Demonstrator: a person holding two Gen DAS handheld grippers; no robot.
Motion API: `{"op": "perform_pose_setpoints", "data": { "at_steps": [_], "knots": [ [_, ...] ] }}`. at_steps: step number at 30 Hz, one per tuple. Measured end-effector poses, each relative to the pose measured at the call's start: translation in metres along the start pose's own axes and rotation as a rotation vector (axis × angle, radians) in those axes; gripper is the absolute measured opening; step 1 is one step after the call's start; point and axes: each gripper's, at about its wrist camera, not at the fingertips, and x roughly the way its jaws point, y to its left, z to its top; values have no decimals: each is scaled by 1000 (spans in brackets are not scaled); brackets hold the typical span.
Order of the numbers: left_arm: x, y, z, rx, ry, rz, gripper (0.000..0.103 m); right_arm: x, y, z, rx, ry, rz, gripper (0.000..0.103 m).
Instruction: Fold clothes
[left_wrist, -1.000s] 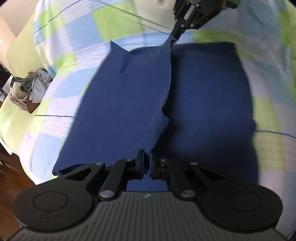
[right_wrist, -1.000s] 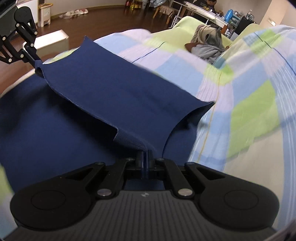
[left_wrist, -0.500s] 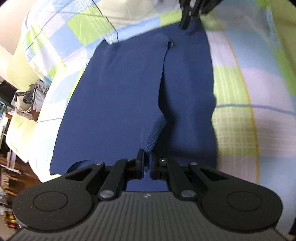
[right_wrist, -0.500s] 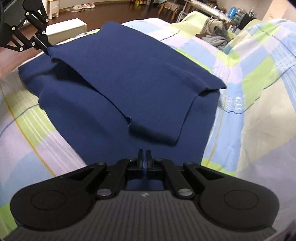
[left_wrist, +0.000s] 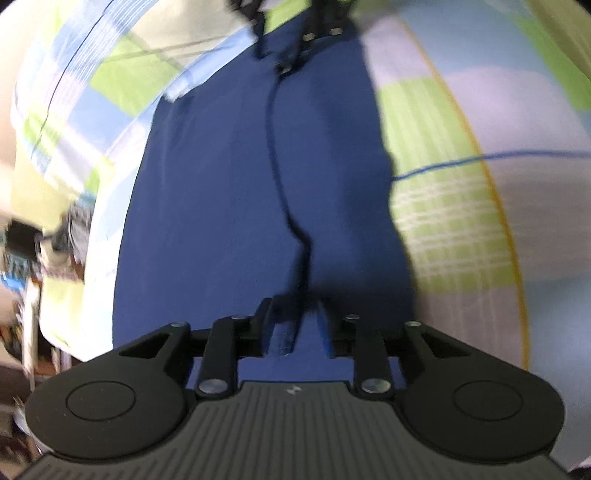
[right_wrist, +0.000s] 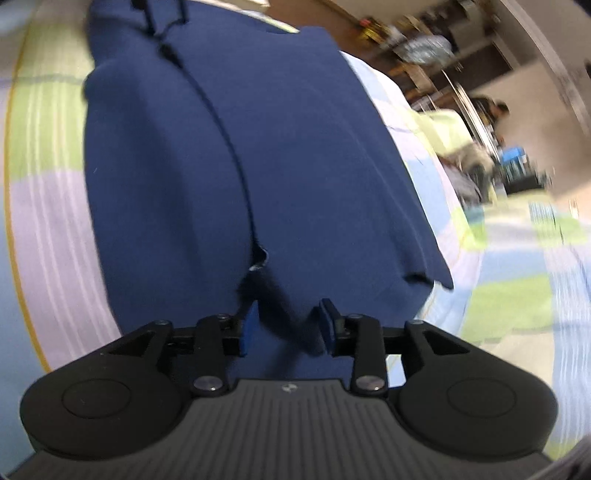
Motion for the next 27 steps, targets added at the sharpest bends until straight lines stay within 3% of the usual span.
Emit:
{"op": "perform_pose_setpoints", "data": {
  "at_steps": [5,6,8,9,10,19,27],
  "knots": [
    [18,4,6,1,38,72,39,1,4,0,-36,-27,-18,31],
    [20,7,5,-3,42,70,44,2,3,0,-38,-29,-17,30],
    [21,8,7,3,46,54,43,4,3,0,-42,-29,-15,21],
    [21,7,7,19,42,46,32,5,2,0,-40,-24,-5,13],
    [18,8,7,19,29,26,5,6,1,1,-38,-20,5,4],
    [-29,27,9,-34,-45,1,3,-30,-24,1,10,-60,19,3],
    [-38,-8,9,-8,-35,-42,3,-47,5,-9,10,-31,91,3]
  ]
}}
